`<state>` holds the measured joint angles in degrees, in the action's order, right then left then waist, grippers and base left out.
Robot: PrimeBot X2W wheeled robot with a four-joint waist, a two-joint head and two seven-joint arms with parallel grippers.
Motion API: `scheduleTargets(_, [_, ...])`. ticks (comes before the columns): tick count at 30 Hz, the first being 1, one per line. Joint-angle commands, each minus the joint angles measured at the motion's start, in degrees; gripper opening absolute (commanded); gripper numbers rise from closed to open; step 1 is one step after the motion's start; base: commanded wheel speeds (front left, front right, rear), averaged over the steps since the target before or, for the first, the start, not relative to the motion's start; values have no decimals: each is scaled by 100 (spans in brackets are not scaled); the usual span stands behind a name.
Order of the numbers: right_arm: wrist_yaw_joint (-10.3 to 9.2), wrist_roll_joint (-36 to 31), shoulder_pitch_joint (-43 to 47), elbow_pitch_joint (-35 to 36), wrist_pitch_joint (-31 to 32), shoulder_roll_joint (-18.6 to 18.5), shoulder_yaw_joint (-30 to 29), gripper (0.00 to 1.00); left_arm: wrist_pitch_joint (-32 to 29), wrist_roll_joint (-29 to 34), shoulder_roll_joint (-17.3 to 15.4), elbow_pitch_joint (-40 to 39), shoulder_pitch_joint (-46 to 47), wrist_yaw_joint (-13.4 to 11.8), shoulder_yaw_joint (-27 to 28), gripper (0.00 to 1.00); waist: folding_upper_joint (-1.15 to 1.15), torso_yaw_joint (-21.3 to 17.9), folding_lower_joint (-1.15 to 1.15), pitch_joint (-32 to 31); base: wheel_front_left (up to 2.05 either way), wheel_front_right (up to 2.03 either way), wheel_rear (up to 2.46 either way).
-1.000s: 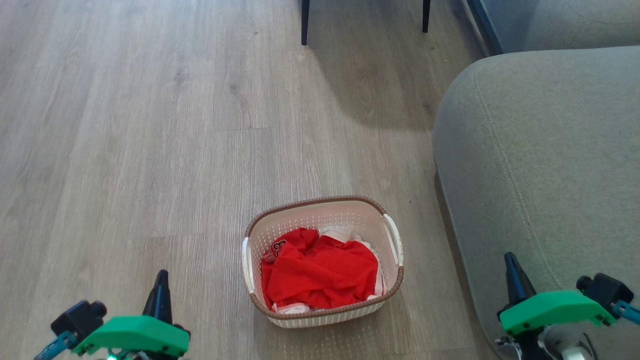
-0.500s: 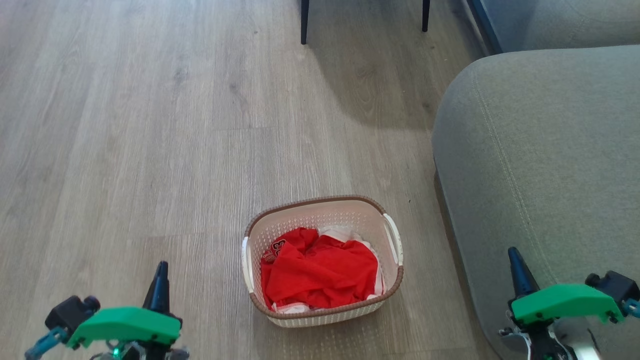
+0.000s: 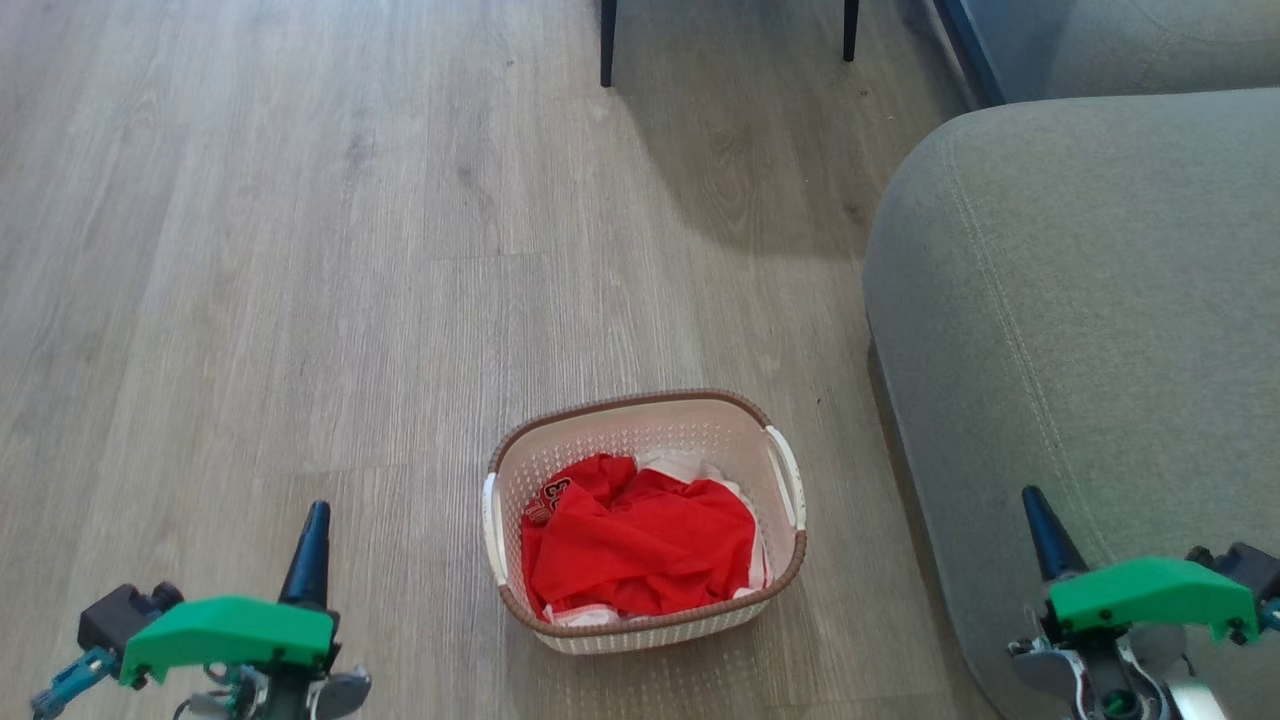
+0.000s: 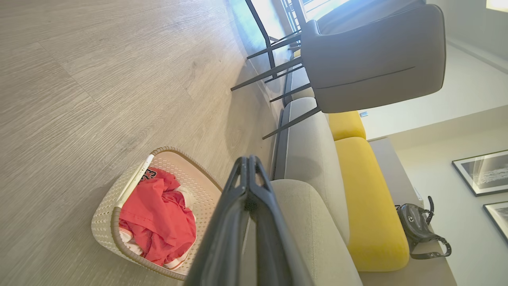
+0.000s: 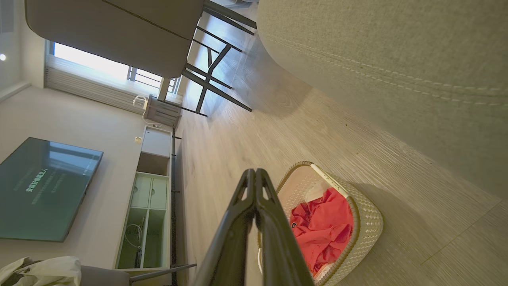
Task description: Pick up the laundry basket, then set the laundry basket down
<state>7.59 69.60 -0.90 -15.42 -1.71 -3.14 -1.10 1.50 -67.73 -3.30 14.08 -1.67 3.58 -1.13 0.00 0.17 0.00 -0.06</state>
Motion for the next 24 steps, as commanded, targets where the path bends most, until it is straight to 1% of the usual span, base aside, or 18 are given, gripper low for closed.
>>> scheduleTargets(1, [-7,189,-303,181,41,-108,32,0,-45,-183,-83,-146,334,56,202,0,0,-1,0,1,0,0,0])
scheduleTargets(24, [-9,1536,-429,163,419,-110,-200,0,-423,-1632,-77,-63,599,259,445,0,0,-11,0,15,0,0,0])
